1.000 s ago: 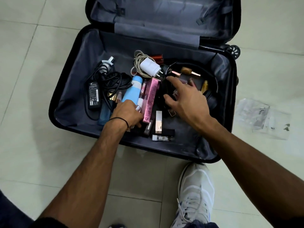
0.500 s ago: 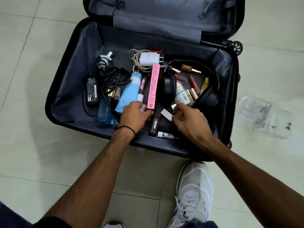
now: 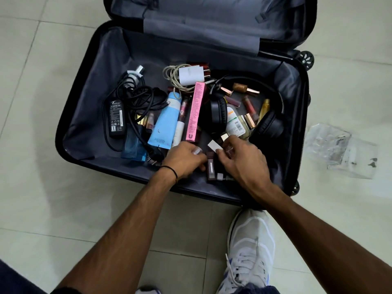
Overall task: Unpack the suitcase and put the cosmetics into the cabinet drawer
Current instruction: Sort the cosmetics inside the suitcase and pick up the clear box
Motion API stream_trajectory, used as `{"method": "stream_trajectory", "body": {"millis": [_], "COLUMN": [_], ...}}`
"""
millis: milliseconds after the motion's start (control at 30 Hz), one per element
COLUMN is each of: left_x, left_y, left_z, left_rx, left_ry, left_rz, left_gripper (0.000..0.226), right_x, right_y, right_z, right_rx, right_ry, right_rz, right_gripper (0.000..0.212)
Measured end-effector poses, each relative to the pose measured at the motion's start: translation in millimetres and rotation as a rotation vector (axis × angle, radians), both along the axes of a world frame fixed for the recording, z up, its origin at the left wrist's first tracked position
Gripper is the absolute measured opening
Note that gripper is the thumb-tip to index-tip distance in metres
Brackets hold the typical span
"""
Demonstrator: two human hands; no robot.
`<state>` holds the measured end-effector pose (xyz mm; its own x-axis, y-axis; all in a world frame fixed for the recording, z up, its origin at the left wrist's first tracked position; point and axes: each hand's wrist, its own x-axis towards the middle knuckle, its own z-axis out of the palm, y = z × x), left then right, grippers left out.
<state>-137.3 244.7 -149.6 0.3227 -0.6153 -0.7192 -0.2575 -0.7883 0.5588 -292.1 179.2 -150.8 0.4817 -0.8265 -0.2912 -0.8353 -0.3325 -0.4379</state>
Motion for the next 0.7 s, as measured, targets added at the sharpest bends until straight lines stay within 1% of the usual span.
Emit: {"method": "stream_trajectory", "body": {"millis": [100, 200, 333, 400, 433, 533, 600, 700], "left_x": [-2, 4, 31, 43, 46, 43, 38, 32], "left_y": [3, 7, 14, 17, 18, 16, 13, 11], "left_z": [6, 19, 21, 21, 20, 20, 21, 21], "left_rx": [-0.087, -0.182, -0.254, -0.290, -0.280, -0.166, -0.104, -0.094], "left_ry": [-0.258, -0.497, -0.683, -0.727, -0.733, -0.734, -0.730, -0.672], "left_rz": [0.111, 0.253, 0.329, 0.341, 0.315, 0.121, 0.040, 0.028], "left_gripper": [0.023, 0.017, 0.020, 0.020, 0.021, 0.026, 0.027, 0.029], "right_x": [6, 13, 20, 24, 28, 45, 56, 64], "right_y": [3, 6, 6, 5, 3, -3, -7, -8], "right_z": [-1, 0, 3, 5, 7, 13, 16, 16], "right_rx": [-0.027, -0.021, 0.009, -0.007, -0.012, -0.002, 0.009, 0.013], "right_ry": [-0.077, -0.160, -0.284, -0.339, -0.363, -0.383, -0.359, -0.338], "right_rz": [-0.002, -0.003, 0.016, 0.061, 0.087, 0.207, 0.261, 0.227], "right_gripper": [0.019, 0.016, 0.016, 0.015, 0.017, 0.025, 0.029, 0.028]}}
